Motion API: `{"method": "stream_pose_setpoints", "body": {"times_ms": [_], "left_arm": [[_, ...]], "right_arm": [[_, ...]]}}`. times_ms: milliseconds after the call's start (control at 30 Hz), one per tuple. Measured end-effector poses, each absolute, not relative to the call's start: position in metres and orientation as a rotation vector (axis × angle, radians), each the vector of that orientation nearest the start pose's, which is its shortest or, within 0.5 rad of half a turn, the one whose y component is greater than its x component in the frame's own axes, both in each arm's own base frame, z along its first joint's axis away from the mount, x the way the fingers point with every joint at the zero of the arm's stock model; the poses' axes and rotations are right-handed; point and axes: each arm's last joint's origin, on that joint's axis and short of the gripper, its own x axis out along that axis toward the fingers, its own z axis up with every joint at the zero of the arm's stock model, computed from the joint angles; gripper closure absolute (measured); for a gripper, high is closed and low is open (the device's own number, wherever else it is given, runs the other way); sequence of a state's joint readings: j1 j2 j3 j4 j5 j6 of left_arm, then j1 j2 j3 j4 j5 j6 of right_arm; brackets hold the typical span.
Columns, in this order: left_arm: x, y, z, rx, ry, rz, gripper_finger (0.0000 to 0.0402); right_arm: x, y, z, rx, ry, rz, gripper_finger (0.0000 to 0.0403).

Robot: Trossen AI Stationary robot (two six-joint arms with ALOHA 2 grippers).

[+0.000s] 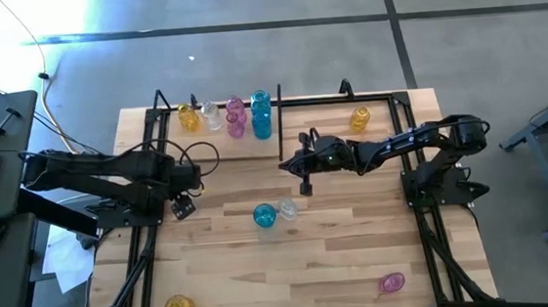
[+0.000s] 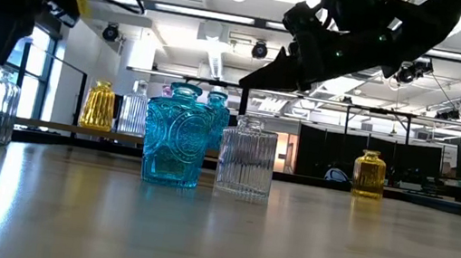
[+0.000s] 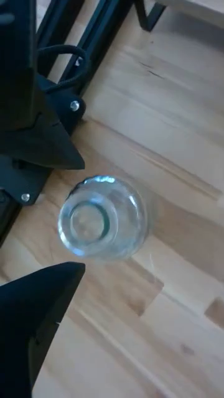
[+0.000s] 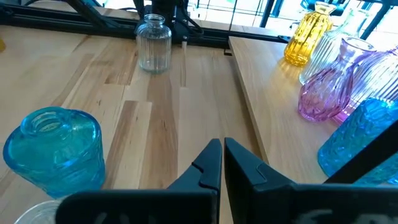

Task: Sort vases onto shelf
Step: Put the left transparent flower vase aligned with the other transparent flower vase on the shelf

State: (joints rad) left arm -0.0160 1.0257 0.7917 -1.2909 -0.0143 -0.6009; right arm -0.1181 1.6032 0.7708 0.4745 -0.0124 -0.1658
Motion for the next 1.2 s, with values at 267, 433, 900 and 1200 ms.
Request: {"method": "stream_pose_setpoints", "body": {"times_ms": [267,433,900,1200], "left_arm": [[0.14,0.001,0.229,-0.443,1.465,0.473,0.0156],[0.14,0.001,0.228,-0.455,1.473,0.46,0.0159],[0.146,0.0,0.221,-0.397,1.536,0.413,0.0232],[0.151,0.002,0.229,-0.378,1.5,0.407,0.026]], "right_arm": [[0.326,-0.038,0.193,-0.14,0.365,-0.075,0.0403],[0.326,-0.038,0.193,-0.14,0.365,-0.075,0.0403],[0.326,-0.038,0.192,-0.132,0.37,-0.075,0.0403],[0.326,-0.038,0.192,-0.133,0.371,-0.075,0.0403]]}}
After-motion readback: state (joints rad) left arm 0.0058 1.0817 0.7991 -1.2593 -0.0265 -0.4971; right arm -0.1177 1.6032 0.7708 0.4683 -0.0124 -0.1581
